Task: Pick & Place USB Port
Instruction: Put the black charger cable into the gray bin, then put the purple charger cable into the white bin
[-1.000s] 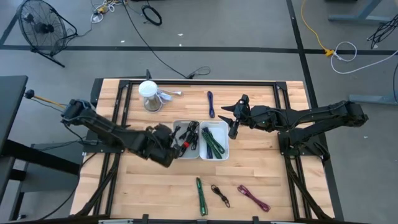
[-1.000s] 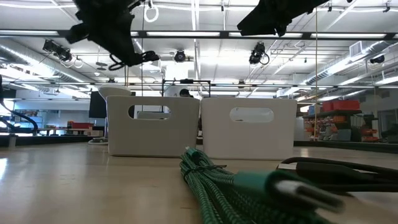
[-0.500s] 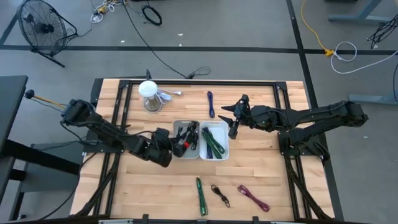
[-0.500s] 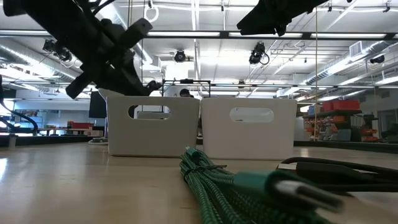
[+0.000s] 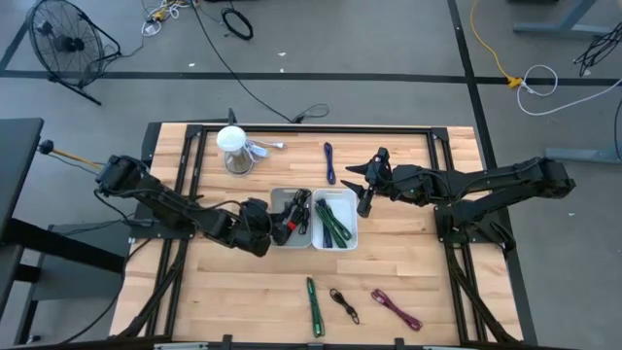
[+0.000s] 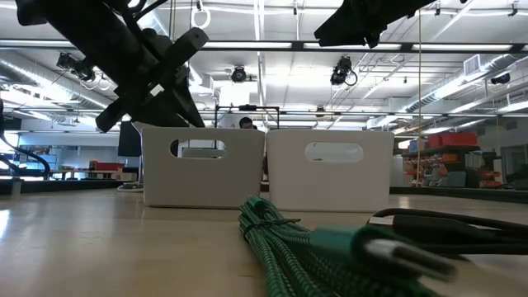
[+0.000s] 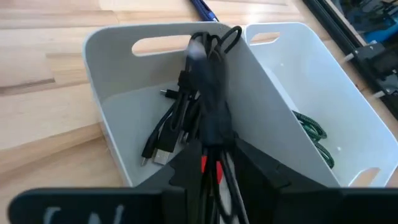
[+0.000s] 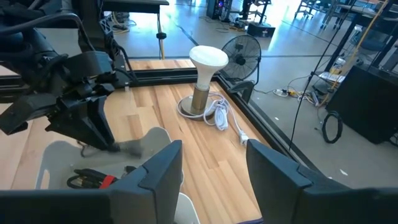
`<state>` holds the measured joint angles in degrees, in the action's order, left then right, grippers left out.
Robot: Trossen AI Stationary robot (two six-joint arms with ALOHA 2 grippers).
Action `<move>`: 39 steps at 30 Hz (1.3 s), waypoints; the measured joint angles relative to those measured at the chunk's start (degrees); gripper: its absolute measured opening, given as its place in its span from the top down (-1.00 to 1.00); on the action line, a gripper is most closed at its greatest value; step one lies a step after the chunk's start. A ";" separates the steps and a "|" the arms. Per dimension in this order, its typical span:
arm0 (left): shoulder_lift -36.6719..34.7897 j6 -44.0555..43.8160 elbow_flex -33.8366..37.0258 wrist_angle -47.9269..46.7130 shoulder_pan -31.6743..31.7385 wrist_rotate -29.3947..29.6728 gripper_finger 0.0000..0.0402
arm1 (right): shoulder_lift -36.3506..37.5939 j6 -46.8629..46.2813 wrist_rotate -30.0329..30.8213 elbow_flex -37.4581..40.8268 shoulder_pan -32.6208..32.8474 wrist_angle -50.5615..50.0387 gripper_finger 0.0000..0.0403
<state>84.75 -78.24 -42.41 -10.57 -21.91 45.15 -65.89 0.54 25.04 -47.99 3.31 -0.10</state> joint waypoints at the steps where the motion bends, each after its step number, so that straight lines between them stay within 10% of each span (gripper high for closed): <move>1: 0.00 0.38 0.00 0.04 0.00 0.08 0.50 | 0.00 0.00 0.00 0.00 -0.02 0.00 0.11; 18: -0.02 9.88 -0.02 0.07 0.51 8.70 0.49 | 0.00 -3.04 -0.07 0.00 -4.19 0.00 0.11; 39: -0.11 57.52 -9.76 10.54 11.62 -7.40 0.49 | -19.71 -8.57 -19.20 -6.14 -23.96 2.75 0.11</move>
<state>84.64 -20.72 -52.17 -0.03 -10.30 37.74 -85.60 -8.03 5.84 -54.13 -20.66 2.65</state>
